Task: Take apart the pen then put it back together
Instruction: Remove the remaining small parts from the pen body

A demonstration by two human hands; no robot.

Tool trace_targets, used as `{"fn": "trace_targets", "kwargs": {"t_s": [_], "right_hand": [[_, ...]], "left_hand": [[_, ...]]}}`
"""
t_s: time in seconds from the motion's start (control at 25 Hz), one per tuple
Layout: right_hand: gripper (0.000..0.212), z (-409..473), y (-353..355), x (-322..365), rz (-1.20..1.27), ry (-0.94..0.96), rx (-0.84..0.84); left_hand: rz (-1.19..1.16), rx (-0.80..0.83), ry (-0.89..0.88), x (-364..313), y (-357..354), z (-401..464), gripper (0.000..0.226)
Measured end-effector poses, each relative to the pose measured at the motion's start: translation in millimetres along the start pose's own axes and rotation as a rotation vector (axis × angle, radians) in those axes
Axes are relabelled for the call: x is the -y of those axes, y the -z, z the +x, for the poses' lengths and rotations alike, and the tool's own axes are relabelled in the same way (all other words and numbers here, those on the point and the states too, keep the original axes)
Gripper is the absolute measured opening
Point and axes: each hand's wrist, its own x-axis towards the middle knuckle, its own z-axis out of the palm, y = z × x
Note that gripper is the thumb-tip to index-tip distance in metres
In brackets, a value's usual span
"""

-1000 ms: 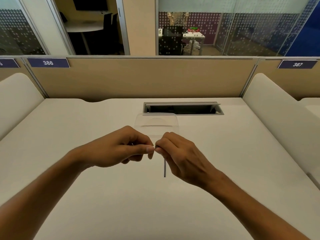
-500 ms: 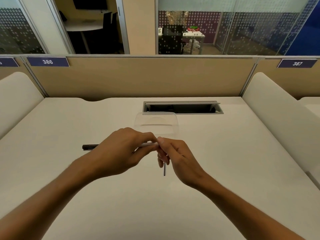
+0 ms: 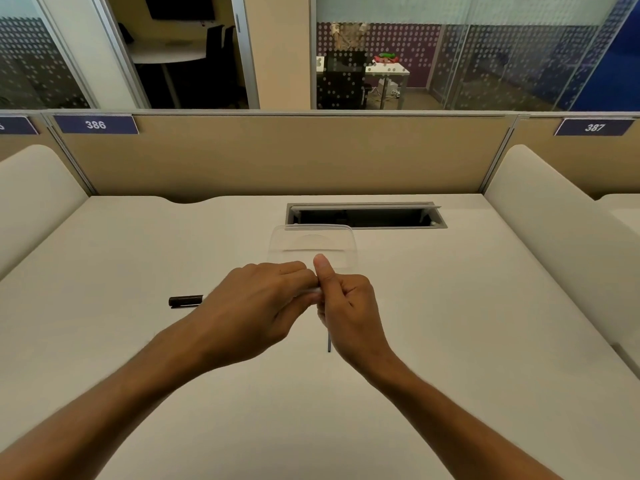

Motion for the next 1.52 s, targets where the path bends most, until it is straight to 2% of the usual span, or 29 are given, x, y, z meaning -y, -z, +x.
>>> {"fn": "trace_targets", "kwargs": {"t_s": [0.24,0.4,0.48,0.6,0.68,0.8,0.96,1.04,1.12,1.36,1.52], "right_hand": [[0.062,-3,4,-11,-0.099,0.224,-0.015],[0.054,1,10,-9,-0.134,0.391,0.019],[0.063,4,15,-8,-0.192,0.486,0.052],[0.061,6,20,-9,-0.253,0.583,0.104],[0.054,6,23,-9,-0.27,0.537,0.105],[0.039,4,23,-11,-0.256,0.382,0.055],[0.05,3,28,-18,-0.092,0.166,0.062],[0.042,3,30,-19,-0.078,0.092,0.107],[0.035,4,32,-18,-0.082,0.064,0.133],[0.037,5,39,-13,-0.066,0.043,0.222],[0.03,4,39,-11,-0.128,0.039,0.242]], "left_hand": [[-0.305,0.173,0.008,1,16,2,0.018],[-0.499,0.322,0.036,3,25,7,0.027],[-0.585,0.365,0.021,4,28,9,0.025],[-0.657,0.396,0.009,5,30,10,0.024],[-0.604,0.366,-0.005,6,26,9,0.026],[-0.481,0.233,0.057,12,21,7,0.028],[-0.262,0.116,0.052,16,14,3,0.021],[-0.177,0.111,0.042,16,10,2,0.02],[-0.155,0.098,0.042,16,9,2,0.019],[-0.106,0.056,0.034,15,8,1,0.019],[-0.108,0.058,0.036,17,8,2,0.021]]}}
